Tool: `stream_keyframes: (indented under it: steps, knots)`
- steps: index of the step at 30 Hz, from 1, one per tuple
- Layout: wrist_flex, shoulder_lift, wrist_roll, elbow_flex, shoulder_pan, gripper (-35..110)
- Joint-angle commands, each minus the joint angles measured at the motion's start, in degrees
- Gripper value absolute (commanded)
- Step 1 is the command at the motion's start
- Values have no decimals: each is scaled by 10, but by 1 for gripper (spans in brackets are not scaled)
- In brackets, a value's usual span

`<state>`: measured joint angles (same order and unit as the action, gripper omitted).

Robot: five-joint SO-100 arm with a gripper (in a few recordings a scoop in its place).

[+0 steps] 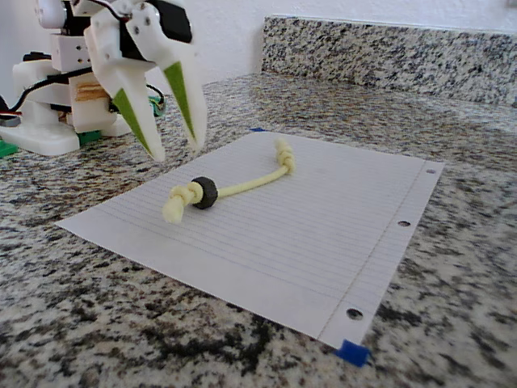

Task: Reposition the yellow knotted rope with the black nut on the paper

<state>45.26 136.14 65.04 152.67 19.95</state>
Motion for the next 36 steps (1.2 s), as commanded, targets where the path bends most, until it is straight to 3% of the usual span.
stream_keyframes:
  steps: [1, 13, 36]
  knots:
    - [-10, -50, 5, -47, 15, 47]
    - [-39, -196, 6, -127, 24, 43]
    - [-80, -271, 6, -148, 21, 39]
